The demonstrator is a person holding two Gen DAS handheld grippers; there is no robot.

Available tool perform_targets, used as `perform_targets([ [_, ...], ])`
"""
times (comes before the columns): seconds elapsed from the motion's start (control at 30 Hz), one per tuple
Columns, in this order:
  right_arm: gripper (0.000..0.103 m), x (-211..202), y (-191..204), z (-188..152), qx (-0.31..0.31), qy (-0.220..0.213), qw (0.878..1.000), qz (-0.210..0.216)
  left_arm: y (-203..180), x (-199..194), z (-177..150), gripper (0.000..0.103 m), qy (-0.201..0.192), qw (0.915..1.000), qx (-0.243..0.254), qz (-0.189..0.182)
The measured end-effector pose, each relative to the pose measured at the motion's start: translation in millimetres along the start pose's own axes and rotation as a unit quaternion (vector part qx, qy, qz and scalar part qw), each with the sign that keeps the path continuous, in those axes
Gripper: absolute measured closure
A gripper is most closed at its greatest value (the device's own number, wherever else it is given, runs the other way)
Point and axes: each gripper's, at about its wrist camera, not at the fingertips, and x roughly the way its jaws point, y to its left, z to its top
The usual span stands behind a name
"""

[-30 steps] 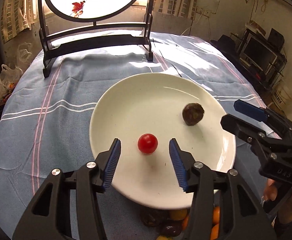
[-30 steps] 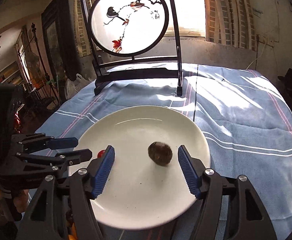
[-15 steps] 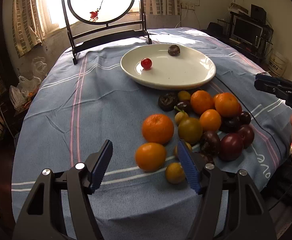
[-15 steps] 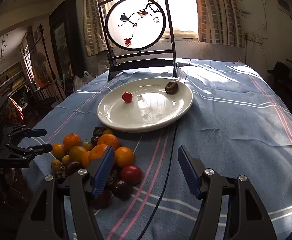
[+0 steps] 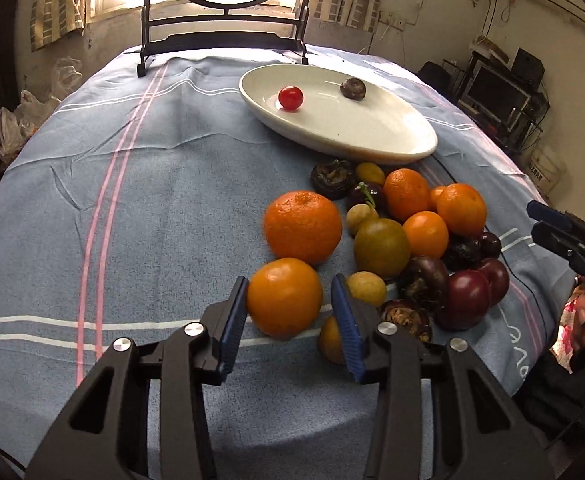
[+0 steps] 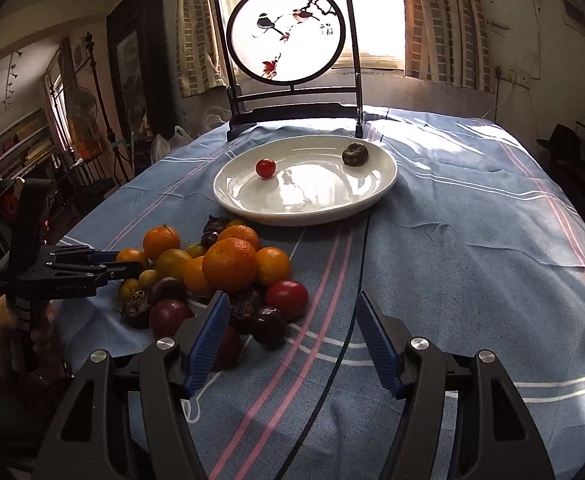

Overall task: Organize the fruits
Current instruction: 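Grasp a mandarin with the left tool while the right tool grasps a dark red plum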

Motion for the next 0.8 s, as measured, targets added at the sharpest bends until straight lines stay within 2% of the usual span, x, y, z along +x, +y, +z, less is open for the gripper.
perform_targets([
  [0.23, 0.038, 3, 33, -12, -0.048, 0.030, 0.996, 0.065, 6, -21, -9, 0.068, -0.019, 0.9997, -0.012, 0.009],
  [0.33, 0.043, 17, 42, -15, -0.053, 0.050, 0.995, 0.067, 5, -29, -11, 0.068, -0.028, 0.9995, -0.010, 0.013],
  [0.4, 0.054, 26, 45, -18, -0.047, 0.069, 0.993, 0.080, 1, -33, -12, 0.068, -0.033, 0.9993, -0.004, 0.016],
  [0.53, 0.057, 32, 43, -21, -0.039, 0.071, 0.994, 0.070, -4, -39, -14, 0.068, -0.037, 0.9992, 0.006, 0.013],
  [0.63, 0.058, 38, 35, -23, -0.019, 0.082, 0.993, 0.079, -6, -39, -14, 0.068, -0.038, 0.9992, 0.008, 0.009],
  [0.67, 0.061, 39, 34, -24, -0.014, 0.083, 0.993, 0.085, -7, -39, -14, 0.068, -0.039, 0.9992, 0.009, 0.009],
  [0.7, 0.065, 39, 34, -24, -0.013, 0.082, 0.992, 0.094, -7, -39, -15, 0.068, -0.040, 0.9991, 0.010, 0.009],
  [0.8, 0.065, 34, 35, -24, -0.016, 0.071, 0.993, 0.091, -9, -39, -15, 0.068, -0.040, 0.9991, 0.010, 0.010],
])
